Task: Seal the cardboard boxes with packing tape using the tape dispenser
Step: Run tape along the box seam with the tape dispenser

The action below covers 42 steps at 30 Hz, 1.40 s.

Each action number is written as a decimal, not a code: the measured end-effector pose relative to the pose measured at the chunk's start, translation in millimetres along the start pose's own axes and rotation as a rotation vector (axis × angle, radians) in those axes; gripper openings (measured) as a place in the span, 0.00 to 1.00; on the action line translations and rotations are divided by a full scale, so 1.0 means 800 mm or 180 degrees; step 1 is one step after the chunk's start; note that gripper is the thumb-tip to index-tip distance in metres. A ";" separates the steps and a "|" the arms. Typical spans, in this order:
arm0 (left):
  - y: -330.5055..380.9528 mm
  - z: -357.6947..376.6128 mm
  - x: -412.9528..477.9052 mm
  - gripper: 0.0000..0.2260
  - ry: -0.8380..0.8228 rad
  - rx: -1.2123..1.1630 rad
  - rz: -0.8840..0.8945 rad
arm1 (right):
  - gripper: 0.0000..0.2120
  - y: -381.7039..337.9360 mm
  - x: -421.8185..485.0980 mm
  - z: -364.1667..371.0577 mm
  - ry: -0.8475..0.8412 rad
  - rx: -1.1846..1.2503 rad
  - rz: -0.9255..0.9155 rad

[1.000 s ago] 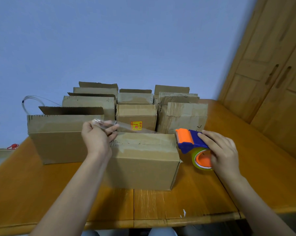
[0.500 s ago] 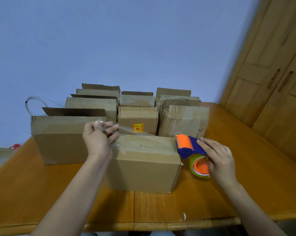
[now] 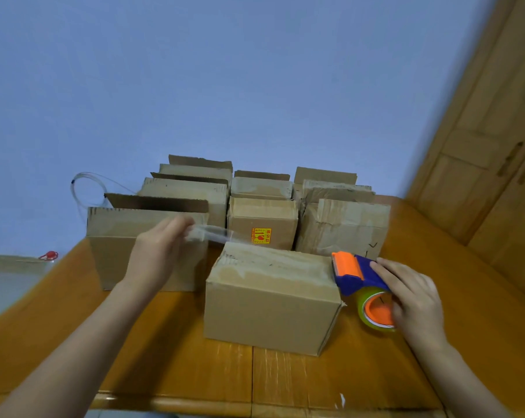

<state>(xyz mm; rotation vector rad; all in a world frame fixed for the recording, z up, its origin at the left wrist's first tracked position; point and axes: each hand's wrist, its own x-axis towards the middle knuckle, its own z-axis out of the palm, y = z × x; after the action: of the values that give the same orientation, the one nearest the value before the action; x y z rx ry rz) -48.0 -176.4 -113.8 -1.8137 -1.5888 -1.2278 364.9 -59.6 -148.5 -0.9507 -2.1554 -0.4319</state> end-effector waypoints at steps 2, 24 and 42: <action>-0.006 -0.002 -0.001 0.13 -0.0037 0.0319 0.0321 | 0.43 0.000 0.001 -0.001 -0.0023 -0.0005 -0.0026; -0.033 0.002 -0.010 0.10 0.0185 -0.0248 0.0885 | 0.38 -0.002 0.007 -0.007 -0.0022 0.0060 -0.0126; 0.031 -0.009 -0.003 0.10 -0.0072 -0.3380 -0.2237 | 0.45 -0.004 0.009 -0.010 -0.0133 -0.0032 -0.0053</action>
<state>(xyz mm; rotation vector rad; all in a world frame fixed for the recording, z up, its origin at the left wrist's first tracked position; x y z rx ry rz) -26.8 -189.7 -106.9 -1.7724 -1.8056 -2.7750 363.3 -62.4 -137.7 -0.9558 -2.2020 -0.4349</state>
